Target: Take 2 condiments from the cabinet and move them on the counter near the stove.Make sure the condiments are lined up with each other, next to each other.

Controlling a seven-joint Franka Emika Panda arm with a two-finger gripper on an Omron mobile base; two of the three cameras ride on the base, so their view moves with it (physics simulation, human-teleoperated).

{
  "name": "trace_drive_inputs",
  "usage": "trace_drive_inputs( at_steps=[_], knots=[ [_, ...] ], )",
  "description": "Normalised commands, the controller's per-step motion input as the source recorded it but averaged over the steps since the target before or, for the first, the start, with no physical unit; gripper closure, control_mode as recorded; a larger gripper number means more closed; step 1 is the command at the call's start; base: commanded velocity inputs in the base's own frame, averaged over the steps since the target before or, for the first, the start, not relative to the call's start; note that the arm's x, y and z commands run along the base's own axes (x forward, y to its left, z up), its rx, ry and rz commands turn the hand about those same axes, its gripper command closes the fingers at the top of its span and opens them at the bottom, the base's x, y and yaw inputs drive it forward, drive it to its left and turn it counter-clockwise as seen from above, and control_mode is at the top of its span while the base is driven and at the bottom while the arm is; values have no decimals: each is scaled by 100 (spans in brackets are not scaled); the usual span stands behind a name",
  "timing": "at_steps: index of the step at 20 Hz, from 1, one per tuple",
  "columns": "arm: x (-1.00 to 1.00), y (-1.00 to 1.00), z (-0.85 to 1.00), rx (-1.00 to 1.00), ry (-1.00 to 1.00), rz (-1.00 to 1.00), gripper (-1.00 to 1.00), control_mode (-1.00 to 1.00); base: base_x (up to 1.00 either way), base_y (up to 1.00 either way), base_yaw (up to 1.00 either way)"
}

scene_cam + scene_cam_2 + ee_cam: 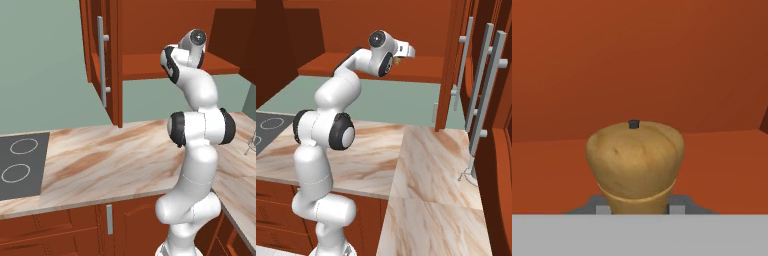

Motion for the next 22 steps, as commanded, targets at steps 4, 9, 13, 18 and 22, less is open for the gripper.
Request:
trace_drive_inputs(
  at_steps=[4, 9, 13, 18, 22],
  knots=[
    [0, 0, 0, 0, 0, 0, 100, -100, 0, 0, 0],
    [-17, 0, 0, 0, -2, 0, 100, -100, 0, 0, 0],
    [-52, 0, 0, 0, -5, 0, 100, -100, 0, 0, 0],
    [-67, 0, 0, 0, -2, 0, 100, -100, 0, 0, 0],
    [-88, 7, 14, 0, -5, 4, 100, -100, 0, 0, 0]
  ],
)
